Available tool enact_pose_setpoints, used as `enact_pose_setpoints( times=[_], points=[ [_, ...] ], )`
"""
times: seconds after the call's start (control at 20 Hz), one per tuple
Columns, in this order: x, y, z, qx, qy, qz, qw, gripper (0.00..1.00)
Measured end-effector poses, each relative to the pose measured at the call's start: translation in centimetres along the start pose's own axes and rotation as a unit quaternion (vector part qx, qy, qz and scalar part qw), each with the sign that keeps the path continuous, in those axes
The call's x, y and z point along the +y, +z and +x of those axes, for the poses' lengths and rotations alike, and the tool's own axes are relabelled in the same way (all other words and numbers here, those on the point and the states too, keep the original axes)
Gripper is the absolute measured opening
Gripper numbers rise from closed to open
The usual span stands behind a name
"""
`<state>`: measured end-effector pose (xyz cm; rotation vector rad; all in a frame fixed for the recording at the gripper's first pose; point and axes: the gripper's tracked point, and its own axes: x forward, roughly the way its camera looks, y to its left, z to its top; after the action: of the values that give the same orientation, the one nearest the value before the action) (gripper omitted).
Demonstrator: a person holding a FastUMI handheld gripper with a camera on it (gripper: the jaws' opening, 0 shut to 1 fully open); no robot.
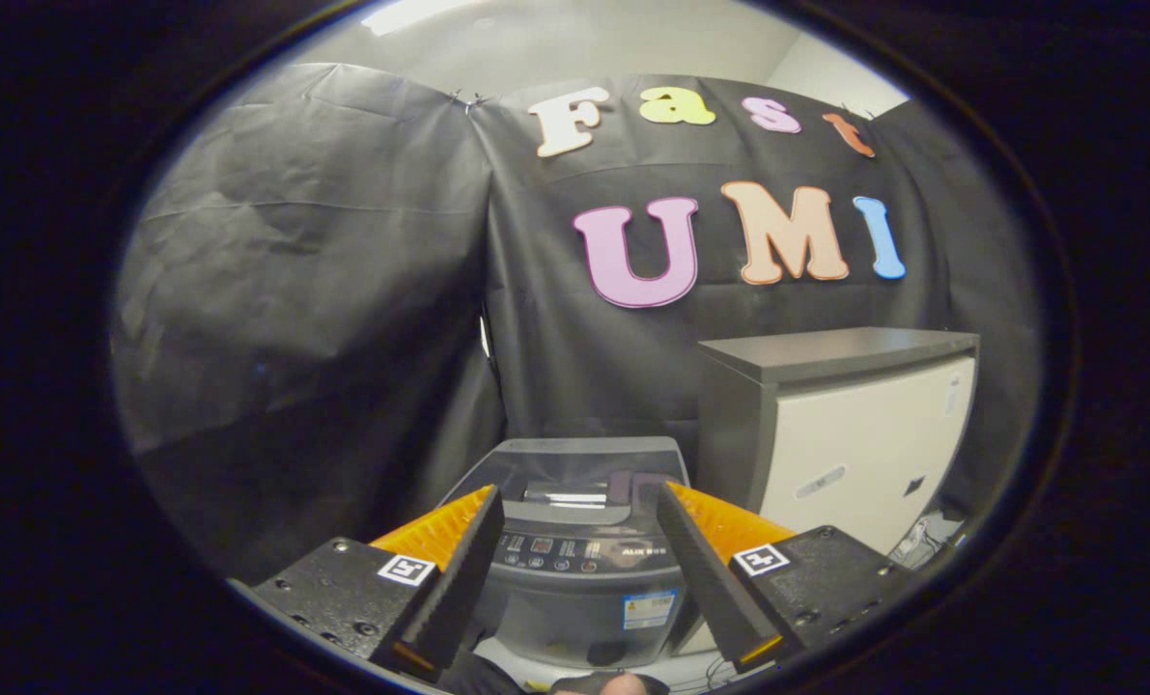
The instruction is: Put the clothes into the washing machine and then close the washing machine lid.
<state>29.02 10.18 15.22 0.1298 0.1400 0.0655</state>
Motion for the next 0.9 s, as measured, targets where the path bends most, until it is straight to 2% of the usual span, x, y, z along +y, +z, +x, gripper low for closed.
enact_pose_setpoints(
  times=[0.35, 0.6, 0.9],
  points=[
    [-2.0, -2.2, -7.0, -0.003, -0.030, 0.017, 0.999, 0.96],
    [-4.1, -2.6, -10.8, -0.018, -0.054, 0.007, 0.998, 0.96],
    [-5.8, -3.4, -12.3, -0.034, -0.059, 0.005, 0.998, 0.97]
  ],
)
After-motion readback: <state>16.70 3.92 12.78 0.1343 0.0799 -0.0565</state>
